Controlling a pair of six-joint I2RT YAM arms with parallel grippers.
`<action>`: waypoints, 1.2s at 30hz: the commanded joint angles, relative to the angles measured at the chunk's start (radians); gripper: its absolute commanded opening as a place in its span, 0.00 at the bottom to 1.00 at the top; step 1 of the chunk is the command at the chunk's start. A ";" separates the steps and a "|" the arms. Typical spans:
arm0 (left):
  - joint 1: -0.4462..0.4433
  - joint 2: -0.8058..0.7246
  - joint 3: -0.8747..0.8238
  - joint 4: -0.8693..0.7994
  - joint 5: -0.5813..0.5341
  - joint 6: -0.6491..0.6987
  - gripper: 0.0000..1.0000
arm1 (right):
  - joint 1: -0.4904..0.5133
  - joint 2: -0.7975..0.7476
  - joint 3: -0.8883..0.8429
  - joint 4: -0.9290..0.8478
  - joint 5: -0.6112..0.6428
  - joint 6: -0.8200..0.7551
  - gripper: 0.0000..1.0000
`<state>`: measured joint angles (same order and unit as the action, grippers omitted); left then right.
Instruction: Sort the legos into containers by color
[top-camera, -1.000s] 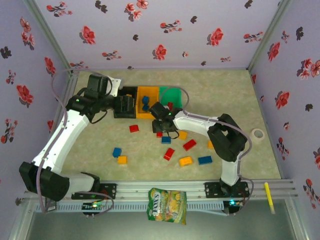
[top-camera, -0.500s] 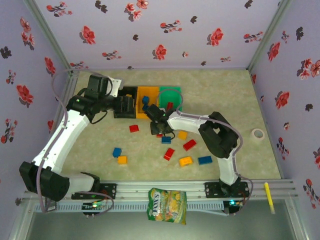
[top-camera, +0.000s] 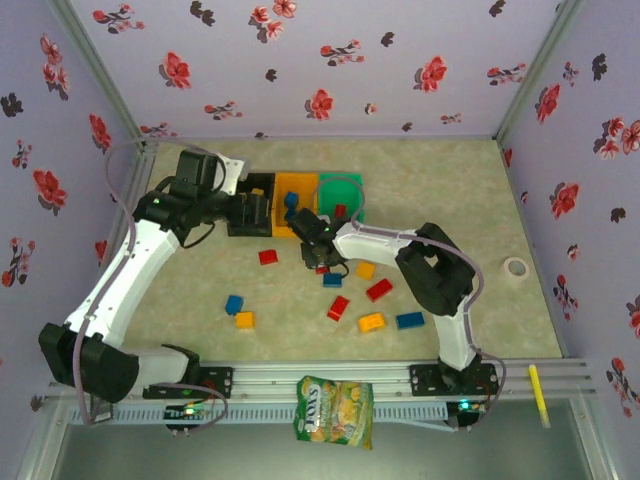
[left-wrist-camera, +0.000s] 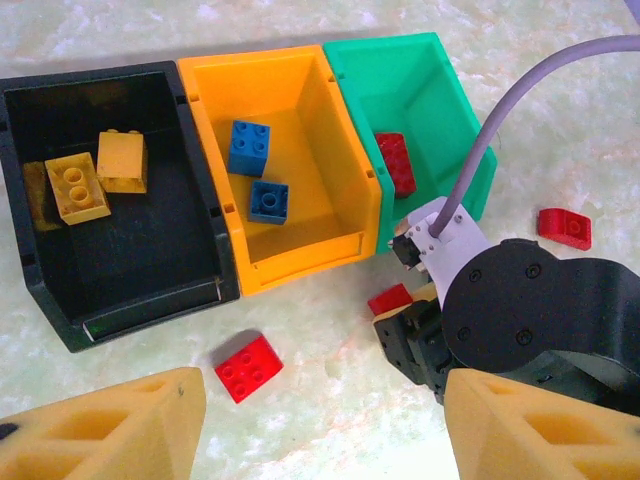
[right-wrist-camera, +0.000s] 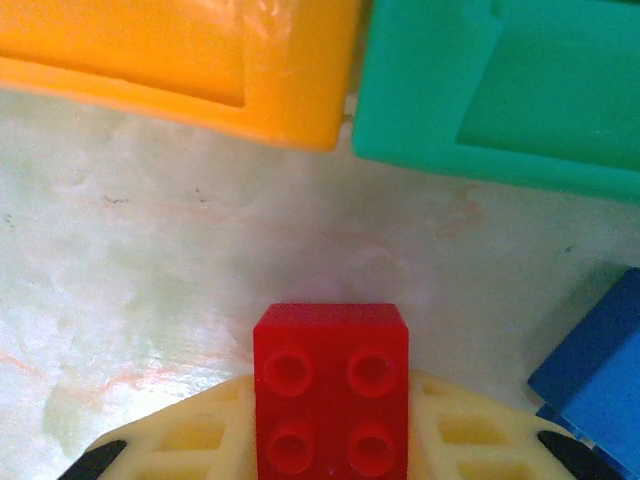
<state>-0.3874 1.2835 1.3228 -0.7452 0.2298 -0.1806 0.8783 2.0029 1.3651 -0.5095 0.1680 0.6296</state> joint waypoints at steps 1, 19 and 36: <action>-0.008 -0.005 -0.010 -0.017 0.018 0.020 0.65 | 0.009 -0.058 0.035 -0.055 0.047 -0.019 0.25; -0.027 -0.018 -0.008 -0.023 0.018 0.023 0.64 | -0.123 -0.201 0.169 -0.121 0.034 -0.127 0.24; -0.030 -0.008 0.004 -0.034 0.018 0.031 0.63 | -0.283 0.036 0.351 -0.025 -0.102 -0.106 0.26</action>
<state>-0.4088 1.2831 1.3228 -0.7612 0.2298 -0.1757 0.6147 1.9903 1.6493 -0.5564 0.1040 0.5240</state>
